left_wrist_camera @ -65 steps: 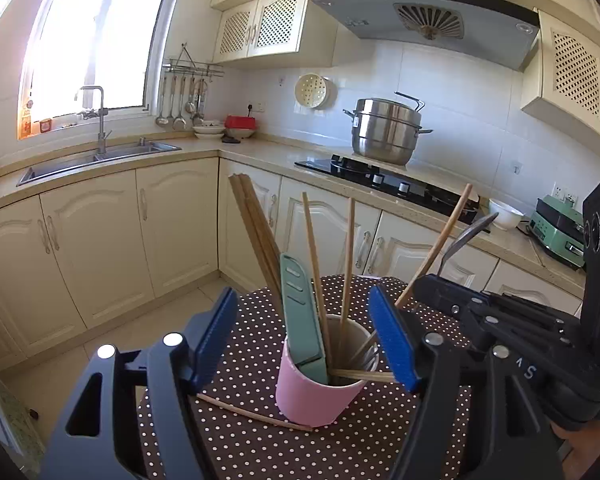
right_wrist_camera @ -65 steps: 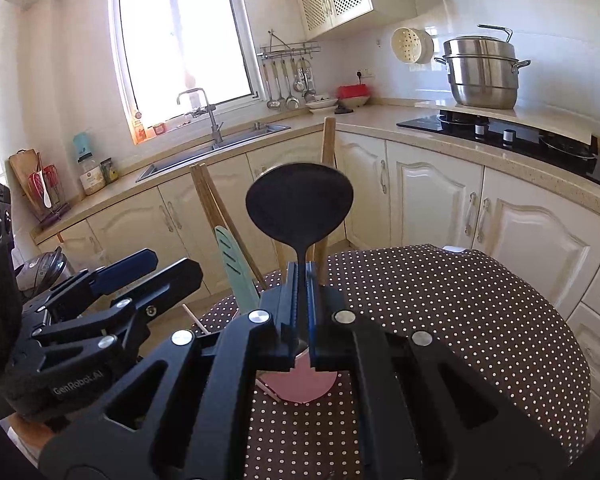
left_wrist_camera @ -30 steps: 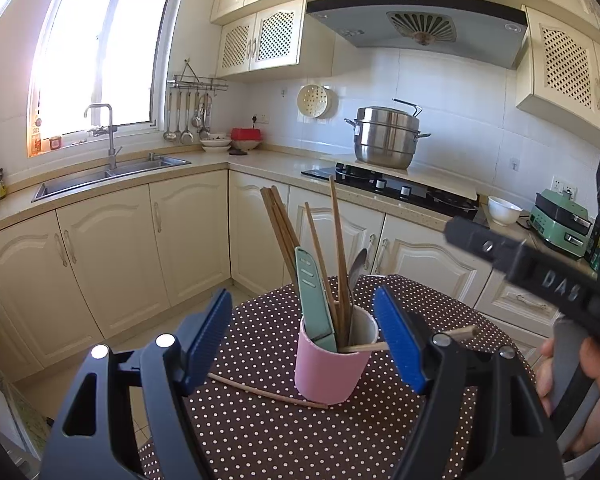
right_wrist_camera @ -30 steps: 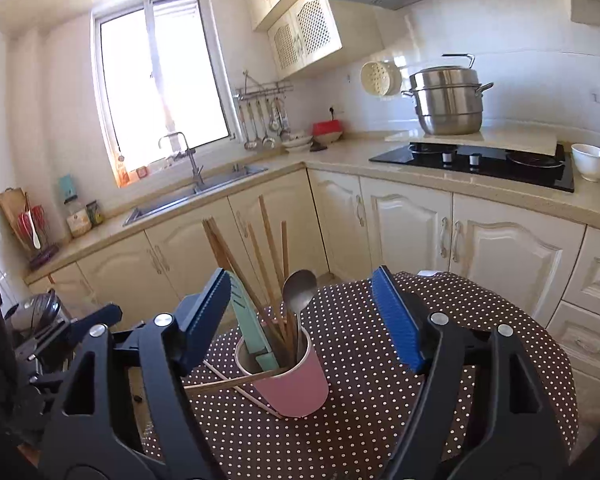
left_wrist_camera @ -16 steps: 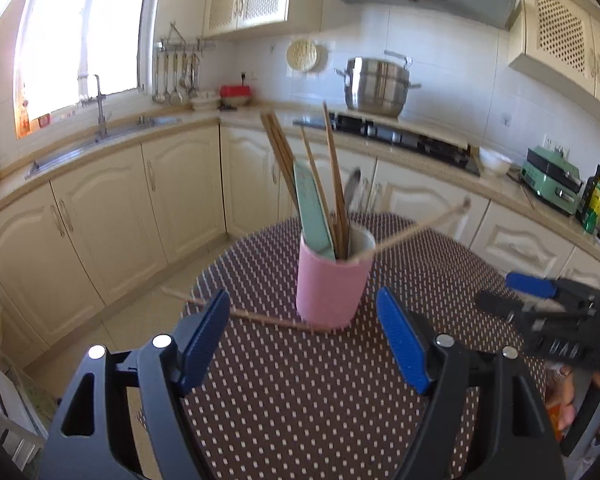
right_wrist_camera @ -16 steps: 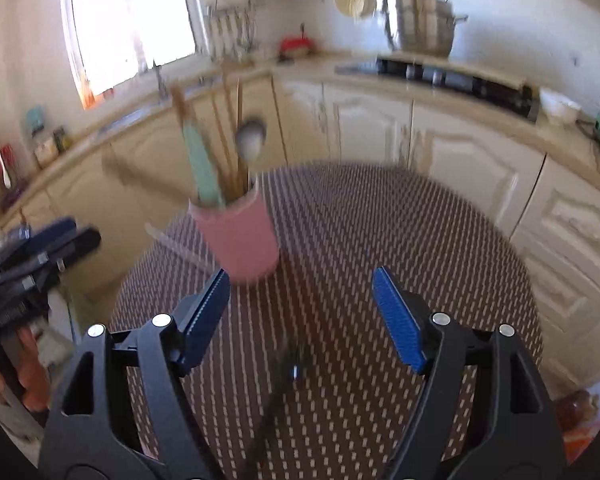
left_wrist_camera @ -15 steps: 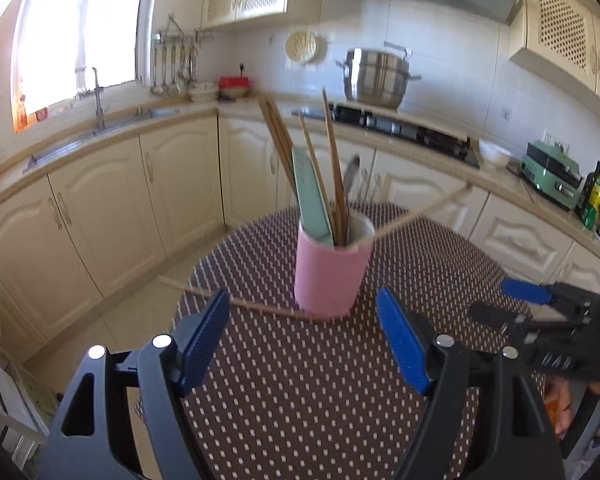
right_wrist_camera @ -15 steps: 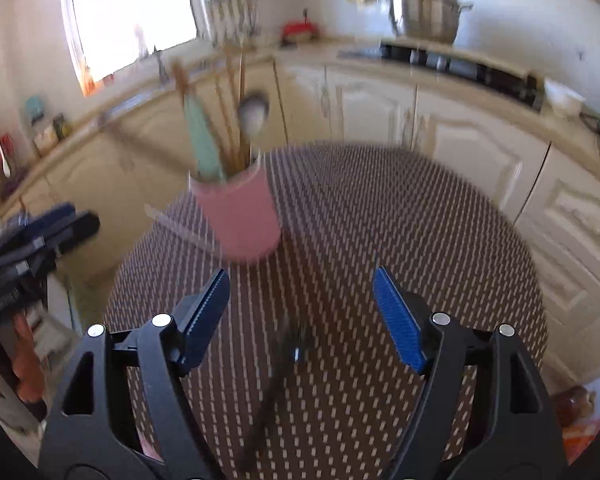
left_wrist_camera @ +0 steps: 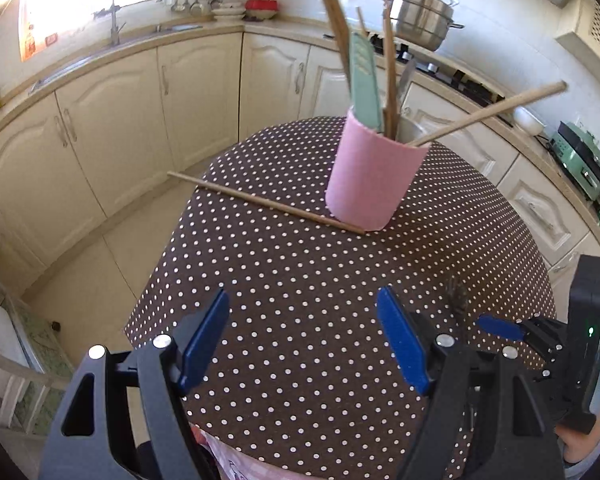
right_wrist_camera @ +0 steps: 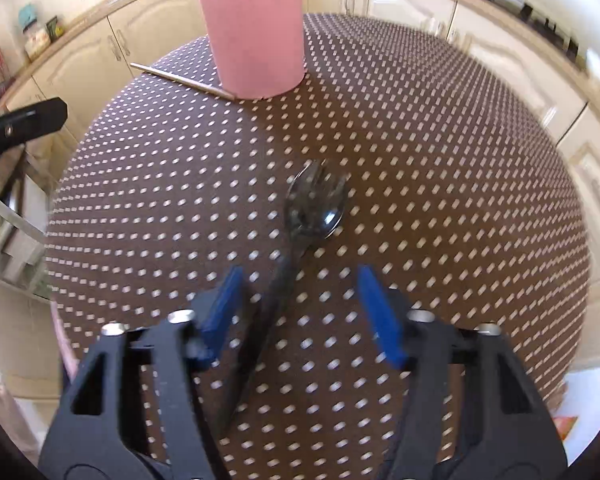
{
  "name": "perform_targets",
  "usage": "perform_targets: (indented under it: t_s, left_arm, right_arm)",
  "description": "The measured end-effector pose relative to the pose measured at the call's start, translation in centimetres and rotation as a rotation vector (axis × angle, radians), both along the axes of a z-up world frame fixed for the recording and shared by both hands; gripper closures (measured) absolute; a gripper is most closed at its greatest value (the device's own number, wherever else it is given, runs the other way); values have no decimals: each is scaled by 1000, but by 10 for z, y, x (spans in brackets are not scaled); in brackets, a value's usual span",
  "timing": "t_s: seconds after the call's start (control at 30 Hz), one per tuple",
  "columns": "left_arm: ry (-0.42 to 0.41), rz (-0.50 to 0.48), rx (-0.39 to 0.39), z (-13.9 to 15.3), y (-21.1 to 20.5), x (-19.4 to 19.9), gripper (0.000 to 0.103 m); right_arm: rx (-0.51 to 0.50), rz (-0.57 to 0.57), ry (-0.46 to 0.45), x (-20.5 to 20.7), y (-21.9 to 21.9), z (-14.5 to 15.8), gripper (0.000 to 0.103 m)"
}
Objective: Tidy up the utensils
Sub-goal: 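Move both tools down to the black spork and loose chopstick, then grasp the black spork with the right tool while the left tool grasps the chopstick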
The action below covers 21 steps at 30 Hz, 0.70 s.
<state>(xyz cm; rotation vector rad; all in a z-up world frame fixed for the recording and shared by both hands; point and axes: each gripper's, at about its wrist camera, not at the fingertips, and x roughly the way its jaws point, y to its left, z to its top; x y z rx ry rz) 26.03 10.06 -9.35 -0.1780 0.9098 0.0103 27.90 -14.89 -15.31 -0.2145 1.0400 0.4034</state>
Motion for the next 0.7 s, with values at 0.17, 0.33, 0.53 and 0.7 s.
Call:
perform_targets:
  t_s: [0.17, 0.33, 0.53, 0.7]
  left_arm:
    - [62, 83, -82, -11, 21, 24, 29]
    - [138, 165, -194, -25, 37, 62, 29]
    - [192, 246, -204, -40, 43, 110, 29]
    - [245, 303, -148, -55, 46, 145, 29]
  right_arm:
    - [26, 24, 11, 22, -3, 2, 90]
    - [60, 7, 3, 59, -13, 2, 91]
    - [107, 3, 2, 109, -16, 4, 91]
    - [151, 11, 11, 141, -18, 3, 91]
